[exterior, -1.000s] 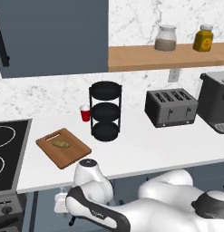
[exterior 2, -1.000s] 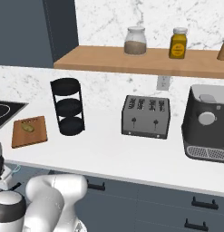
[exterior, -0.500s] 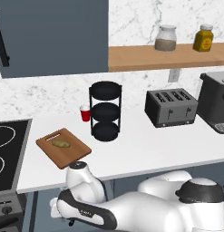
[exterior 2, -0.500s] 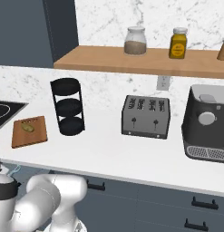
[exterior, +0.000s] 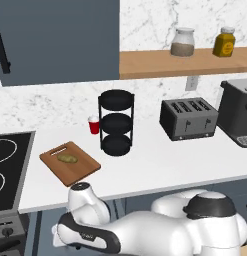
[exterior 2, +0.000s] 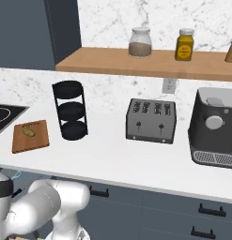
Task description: Place the appropriate cutting tool for cutting the potato skin on the cutting board.
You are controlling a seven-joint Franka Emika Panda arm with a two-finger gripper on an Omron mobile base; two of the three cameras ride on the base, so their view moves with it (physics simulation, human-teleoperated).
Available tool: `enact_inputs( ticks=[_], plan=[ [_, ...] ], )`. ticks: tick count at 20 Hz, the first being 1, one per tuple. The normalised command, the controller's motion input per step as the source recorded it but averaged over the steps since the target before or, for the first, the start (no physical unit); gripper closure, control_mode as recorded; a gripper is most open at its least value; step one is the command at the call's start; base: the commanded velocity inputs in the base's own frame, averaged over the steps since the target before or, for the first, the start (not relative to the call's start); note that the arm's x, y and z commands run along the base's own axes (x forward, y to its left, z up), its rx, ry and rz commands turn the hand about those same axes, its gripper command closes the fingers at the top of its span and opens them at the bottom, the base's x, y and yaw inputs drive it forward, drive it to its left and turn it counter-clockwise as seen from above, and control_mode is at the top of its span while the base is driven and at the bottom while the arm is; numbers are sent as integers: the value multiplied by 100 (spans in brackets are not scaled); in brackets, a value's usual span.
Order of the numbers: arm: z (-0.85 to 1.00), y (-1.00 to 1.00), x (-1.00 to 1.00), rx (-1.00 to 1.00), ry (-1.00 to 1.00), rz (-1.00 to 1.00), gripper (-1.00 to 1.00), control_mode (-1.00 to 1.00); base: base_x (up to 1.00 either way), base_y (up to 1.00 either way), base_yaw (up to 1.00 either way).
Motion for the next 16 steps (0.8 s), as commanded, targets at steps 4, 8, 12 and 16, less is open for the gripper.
enact_inputs(
  ticks=[4,8,12,16],
  plan=[
    [-13,17,-28,0,9,0,-100,-100,0,0,0],
    [-17,18,-30,0,7,0,-100,-100,0,0,0],
    [-10,14,-33,0,4,0,-100,-100,0,0,0],
    [-5,13,-63,0,0,0,-100,-100,0,0,0]
  ],
)
